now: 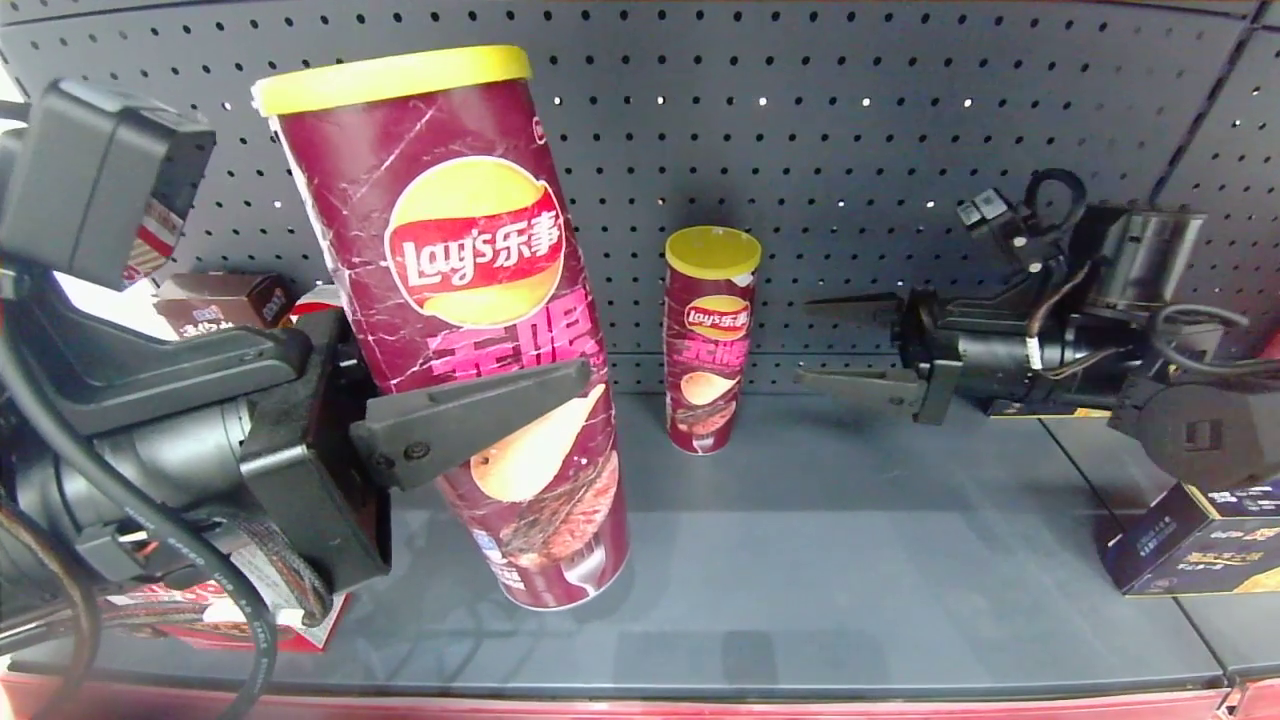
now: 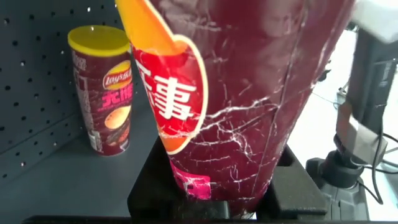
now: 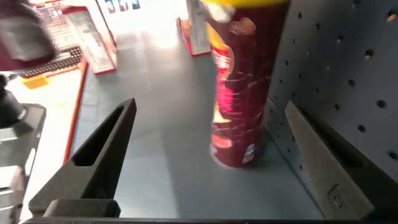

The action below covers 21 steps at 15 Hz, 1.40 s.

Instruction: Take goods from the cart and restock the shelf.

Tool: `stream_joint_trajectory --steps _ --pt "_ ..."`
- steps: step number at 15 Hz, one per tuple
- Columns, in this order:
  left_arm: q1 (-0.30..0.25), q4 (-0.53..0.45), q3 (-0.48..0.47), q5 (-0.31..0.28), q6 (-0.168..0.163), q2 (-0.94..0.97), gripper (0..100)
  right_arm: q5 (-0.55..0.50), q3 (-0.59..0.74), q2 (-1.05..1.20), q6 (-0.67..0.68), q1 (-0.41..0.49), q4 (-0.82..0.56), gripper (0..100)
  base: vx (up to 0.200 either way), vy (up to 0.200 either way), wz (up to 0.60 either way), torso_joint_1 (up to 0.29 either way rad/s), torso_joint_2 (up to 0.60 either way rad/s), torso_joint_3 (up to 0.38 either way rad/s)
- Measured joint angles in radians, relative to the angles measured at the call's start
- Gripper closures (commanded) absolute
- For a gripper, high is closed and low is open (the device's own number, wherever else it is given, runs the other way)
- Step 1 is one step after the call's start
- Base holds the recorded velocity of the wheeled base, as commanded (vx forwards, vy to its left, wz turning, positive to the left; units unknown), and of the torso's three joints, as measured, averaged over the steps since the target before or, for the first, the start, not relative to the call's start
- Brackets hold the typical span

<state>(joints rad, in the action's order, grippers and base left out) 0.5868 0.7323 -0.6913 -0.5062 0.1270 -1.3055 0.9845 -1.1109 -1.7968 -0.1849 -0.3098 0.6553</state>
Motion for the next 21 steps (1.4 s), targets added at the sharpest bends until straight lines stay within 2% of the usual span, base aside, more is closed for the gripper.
stream_joint_trajectory --steps 6,20,21 --pt "0.003 0.033 -0.018 0.001 0.004 -0.025 100 -0.004 -0.139 -0.158 0.001 -0.021 0.0 0 0.0 0.0 0.0 0.0 0.0 0.0" --pt "-0.013 0.034 -0.027 0.011 0.006 -0.035 100 -0.042 -0.336 -0.392 0.0 -0.113 0.011 0 0.0 0.0 0.0 0.0 0.0 0.0" --pt "-0.014 0.034 -0.025 0.011 0.006 -0.034 100 -0.04 -0.344 -0.405 0.002 -0.114 0.041 100 0.0 0.0 0.0 0.0 0.0 0.0"
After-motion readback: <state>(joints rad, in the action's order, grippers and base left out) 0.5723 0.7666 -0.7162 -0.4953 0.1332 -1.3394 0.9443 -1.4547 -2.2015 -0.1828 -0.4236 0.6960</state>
